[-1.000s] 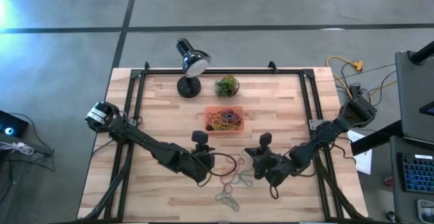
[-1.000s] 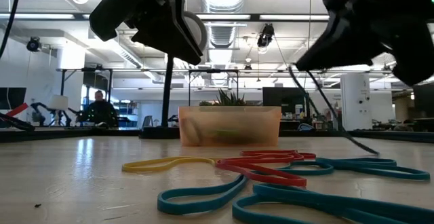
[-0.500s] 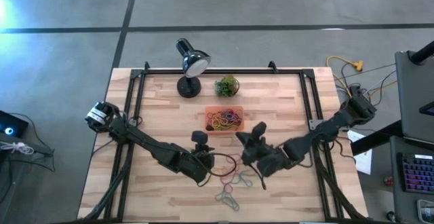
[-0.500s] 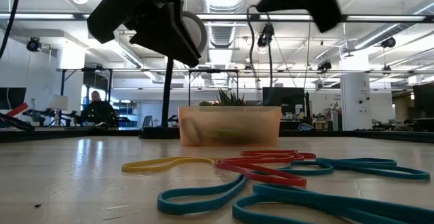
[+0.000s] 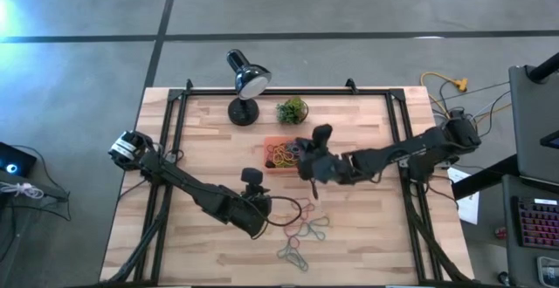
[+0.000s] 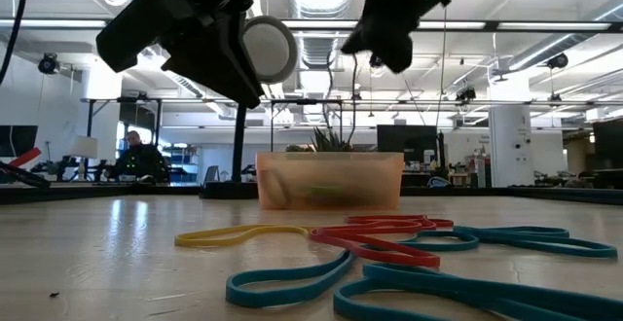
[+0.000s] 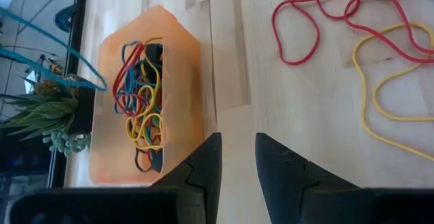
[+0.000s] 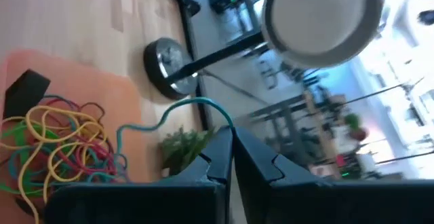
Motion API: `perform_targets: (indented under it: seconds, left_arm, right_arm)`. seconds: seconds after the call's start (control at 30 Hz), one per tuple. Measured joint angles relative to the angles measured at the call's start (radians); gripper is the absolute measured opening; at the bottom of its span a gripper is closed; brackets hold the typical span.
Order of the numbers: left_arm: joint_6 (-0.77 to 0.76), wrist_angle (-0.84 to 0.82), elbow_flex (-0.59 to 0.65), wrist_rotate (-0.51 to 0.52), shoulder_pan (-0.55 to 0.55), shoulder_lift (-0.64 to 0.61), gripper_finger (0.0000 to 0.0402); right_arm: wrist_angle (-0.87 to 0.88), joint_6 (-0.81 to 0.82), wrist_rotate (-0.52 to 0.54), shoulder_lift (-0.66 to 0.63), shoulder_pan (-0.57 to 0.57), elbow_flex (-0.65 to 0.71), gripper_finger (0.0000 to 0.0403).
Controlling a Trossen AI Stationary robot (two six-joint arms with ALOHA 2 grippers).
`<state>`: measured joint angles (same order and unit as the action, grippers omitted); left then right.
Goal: Pick and place rubber bands into bin
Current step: Put the blue rubber band into the orange bin
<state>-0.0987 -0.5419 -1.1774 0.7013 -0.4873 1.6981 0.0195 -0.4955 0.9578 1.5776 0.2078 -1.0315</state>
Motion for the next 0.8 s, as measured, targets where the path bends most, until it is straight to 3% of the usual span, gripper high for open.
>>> perform_targets:
  seconds: [0.33,0.8]
  left_arm:
    - [0.000,0.000,0.004,0.000,0.000,-0.001,0.0075]
    - [0.000,0.001,0.002,0.000,0.000,-0.001,0.0075]
  right_arm:
    - [0.002,0.181,-0.228,0.000,-0.159,0.082,0.0009]
    - [-0.001,0.349,-0.437,0.001,-0.214,0.201,0.0009]
